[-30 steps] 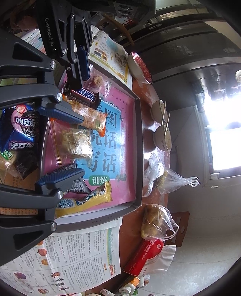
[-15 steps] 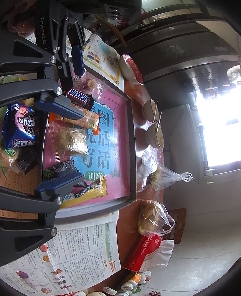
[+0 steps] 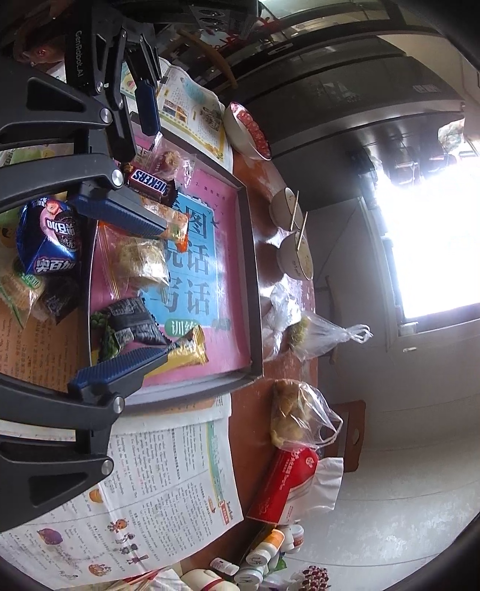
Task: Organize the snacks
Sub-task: 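Open both tools and withdraw them from the tray, then move both open tools toward the remaining snacks beside the tray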
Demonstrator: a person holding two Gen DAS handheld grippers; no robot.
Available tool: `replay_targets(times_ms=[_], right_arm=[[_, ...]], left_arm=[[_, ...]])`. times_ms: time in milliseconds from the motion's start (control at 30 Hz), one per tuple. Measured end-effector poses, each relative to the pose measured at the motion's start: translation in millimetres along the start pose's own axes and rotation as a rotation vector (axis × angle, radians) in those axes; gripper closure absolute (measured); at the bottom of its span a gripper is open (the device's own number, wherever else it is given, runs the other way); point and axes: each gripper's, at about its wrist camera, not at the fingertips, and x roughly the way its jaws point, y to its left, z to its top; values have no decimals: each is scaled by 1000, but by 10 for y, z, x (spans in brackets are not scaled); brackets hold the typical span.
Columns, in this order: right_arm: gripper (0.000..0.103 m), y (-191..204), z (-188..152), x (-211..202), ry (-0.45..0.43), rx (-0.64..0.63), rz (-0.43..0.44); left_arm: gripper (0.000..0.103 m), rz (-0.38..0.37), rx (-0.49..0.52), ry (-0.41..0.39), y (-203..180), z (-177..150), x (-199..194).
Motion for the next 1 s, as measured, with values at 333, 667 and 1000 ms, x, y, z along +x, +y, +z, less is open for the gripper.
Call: replay_targets(times_ms=[333,667,1000], right_arm=[[37,11,-10,-97,-16,-10,-3],[36,-18,-54,-168,-22,-14,-5],[35,-49,-80,-302,-44,-21,1]], left_arm=[[32,5,11,-2,-59,-54,-52],[31,9,30,5,-121,-115,-68],[31,10,25,9,-174,-179,-75]])
